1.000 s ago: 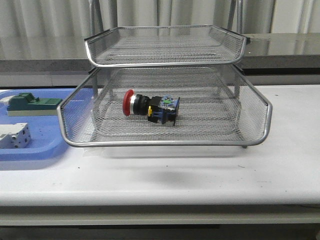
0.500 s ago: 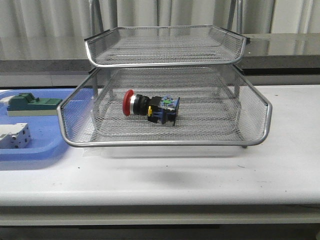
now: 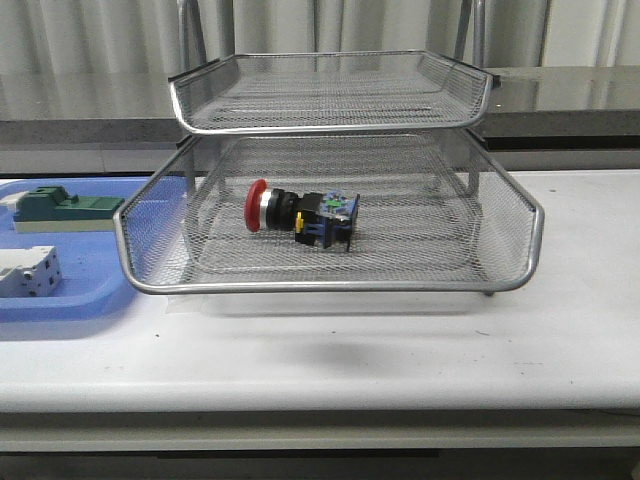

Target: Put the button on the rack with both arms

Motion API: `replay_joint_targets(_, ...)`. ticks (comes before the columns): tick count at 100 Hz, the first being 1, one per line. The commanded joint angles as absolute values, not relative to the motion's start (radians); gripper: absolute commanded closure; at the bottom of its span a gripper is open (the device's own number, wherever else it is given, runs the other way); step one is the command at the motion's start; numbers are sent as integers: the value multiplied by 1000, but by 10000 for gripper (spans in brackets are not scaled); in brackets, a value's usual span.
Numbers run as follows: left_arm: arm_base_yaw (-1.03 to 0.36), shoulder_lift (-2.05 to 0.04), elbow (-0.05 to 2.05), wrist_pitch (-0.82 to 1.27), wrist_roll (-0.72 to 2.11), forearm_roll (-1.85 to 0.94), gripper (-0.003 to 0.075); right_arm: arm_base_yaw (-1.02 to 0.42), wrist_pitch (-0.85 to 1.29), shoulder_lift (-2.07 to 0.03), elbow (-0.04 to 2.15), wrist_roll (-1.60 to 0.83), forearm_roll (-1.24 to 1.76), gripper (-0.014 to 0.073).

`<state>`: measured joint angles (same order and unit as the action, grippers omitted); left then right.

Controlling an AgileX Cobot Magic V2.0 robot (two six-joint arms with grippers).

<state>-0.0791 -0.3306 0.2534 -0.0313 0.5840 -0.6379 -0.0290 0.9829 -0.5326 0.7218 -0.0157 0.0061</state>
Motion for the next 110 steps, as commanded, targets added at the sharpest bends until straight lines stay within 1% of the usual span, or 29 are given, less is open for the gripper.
replay_joint_targets(1, -77, -336, 282, -98, 574, -645, 228, -29, 932, -536, 755, -17, 0, 662)
replay_joint_targets(10, -77, -336, 282, -98, 574, -645, 244, -29, 932, -536, 755, -17, 0, 662)
replay_joint_targets(17, -77, -336, 282, -98, 574, -645, 304, -29, 932, -536, 755, -17, 0, 662)
replay_joint_targets(24, -77, -336, 282, -98, 574, -645, 395, -29, 932, -536, 755, -17, 0, 662)
replay_joint_targets(43, -77, -336, 282, -98, 574, -645, 709, -29, 932, -536, 755, -17, 0, 662)
replay_joint_targets(46, -77, -336, 282, -98, 575, -645, 741, -29, 932, -536, 755, -17, 0, 662)
replay_joint_targets(110, -77, -336, 282, -98, 576, -645, 741, -29, 922, -536, 755, -17, 0, 662)
